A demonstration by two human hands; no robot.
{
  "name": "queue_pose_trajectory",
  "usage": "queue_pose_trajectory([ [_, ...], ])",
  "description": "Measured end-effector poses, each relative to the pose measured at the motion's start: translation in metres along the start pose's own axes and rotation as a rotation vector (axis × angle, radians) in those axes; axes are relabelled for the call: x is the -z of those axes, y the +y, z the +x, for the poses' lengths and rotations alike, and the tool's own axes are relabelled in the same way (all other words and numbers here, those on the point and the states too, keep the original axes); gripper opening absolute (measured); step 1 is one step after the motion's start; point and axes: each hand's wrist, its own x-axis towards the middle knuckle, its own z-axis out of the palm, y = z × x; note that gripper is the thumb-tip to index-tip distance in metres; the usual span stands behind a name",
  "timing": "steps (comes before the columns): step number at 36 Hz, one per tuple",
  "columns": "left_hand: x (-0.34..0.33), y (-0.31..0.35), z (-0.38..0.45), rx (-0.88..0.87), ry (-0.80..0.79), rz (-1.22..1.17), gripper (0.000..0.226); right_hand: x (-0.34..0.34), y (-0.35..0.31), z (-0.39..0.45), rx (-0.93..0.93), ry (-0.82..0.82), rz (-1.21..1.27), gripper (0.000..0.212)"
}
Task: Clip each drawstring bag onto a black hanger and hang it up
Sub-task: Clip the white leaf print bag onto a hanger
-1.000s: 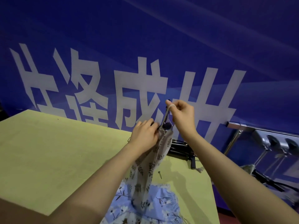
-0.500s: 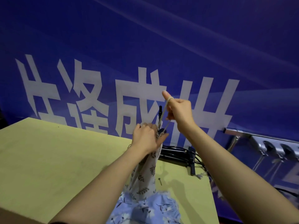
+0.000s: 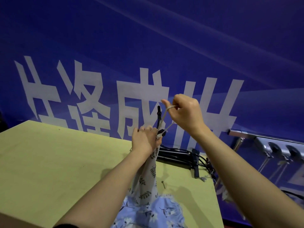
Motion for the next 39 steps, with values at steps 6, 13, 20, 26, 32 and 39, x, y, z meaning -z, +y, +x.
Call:
queue_pose_trajectory([
  [6, -0.013, -0.002, 0.009, 0.043, -0.017, -0.073, 0.043, -0.002, -0.003, 0.001, -0.509, 0.152, 0.315, 0.04],
  [13, -0.021, -0.007, 0.011, 0.03, 0.068, -0.074, 0.038, 0.0, -0.005, 0.01, -0.848, 0.32, 0.552, 0.05],
  [20, -0.017, -0.012, 0.007, 0.0, 0.1, 0.014, 0.035, 0.005, -0.002, 0.014, -0.944, 0.262, 0.537, 0.048],
  [26, -0.012, -0.01, 0.001, -0.017, 0.112, 0.101, 0.037, 0.015, -0.008, 0.019, -1.176, 0.2, 0.7, 0.044],
  [32, -0.01, 0.0, -0.001, -0.049, 0.052, 0.143, 0.04, 0.021, -0.01, 0.009, -1.221, 0.175, 1.034, 0.022],
  [39, 0.002, 0.013, 0.003, -0.029, 0.03, 0.265, 0.03, 0.042, -0.001, -0.002, -1.054, 0.16, 1.158, 0.026],
])
